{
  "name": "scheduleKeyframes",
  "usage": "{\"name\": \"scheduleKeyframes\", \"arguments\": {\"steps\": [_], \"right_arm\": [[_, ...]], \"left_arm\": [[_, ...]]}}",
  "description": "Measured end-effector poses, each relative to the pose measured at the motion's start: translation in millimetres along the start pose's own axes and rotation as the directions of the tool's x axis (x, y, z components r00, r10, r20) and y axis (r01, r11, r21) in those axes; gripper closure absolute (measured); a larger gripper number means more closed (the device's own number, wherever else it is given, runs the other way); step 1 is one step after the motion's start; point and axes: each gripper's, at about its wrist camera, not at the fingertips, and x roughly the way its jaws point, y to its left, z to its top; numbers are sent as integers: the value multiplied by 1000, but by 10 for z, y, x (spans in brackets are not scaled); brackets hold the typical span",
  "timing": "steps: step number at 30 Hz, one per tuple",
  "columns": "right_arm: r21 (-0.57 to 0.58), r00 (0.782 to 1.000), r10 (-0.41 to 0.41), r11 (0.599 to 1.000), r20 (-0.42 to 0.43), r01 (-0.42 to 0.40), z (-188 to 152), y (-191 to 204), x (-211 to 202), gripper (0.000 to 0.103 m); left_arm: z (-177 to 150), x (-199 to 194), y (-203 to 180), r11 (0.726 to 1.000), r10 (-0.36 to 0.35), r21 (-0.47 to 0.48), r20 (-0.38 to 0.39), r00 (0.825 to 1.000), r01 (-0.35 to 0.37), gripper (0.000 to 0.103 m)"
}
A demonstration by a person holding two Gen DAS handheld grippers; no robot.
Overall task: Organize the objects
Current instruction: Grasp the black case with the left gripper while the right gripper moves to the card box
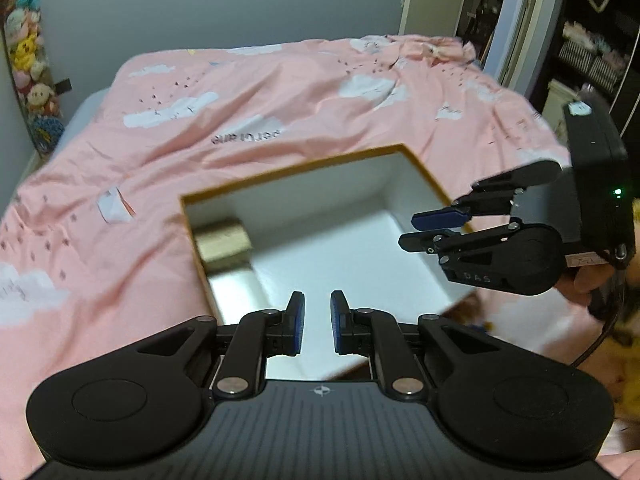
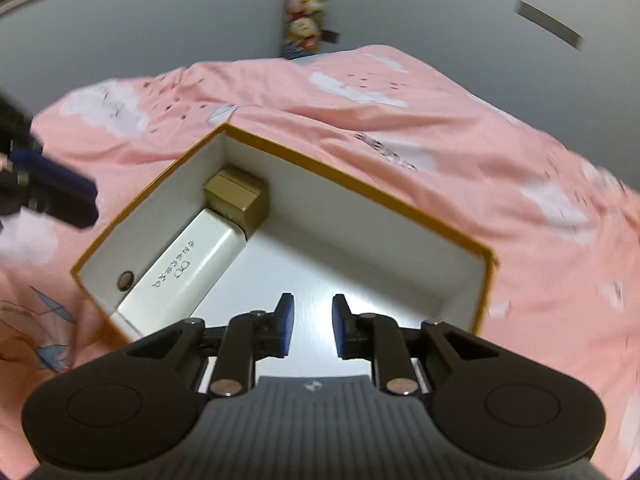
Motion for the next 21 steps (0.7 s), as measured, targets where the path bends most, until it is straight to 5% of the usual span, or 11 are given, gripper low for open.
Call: {"name": "scheduleKeyframes", "arguments": {"steps": [9,21], "right_arm": [[220,1000,-8,975,24,3,-687,-3,-589,75],[369,996,70,928,-47,-47,-1428,259,-749,65]], "left_arm": [[-553,-15,-309,984,-149,-104,-23,989,146,78],[-1217,230,-529,951,-256,-207,-115,960,228,40]]}}
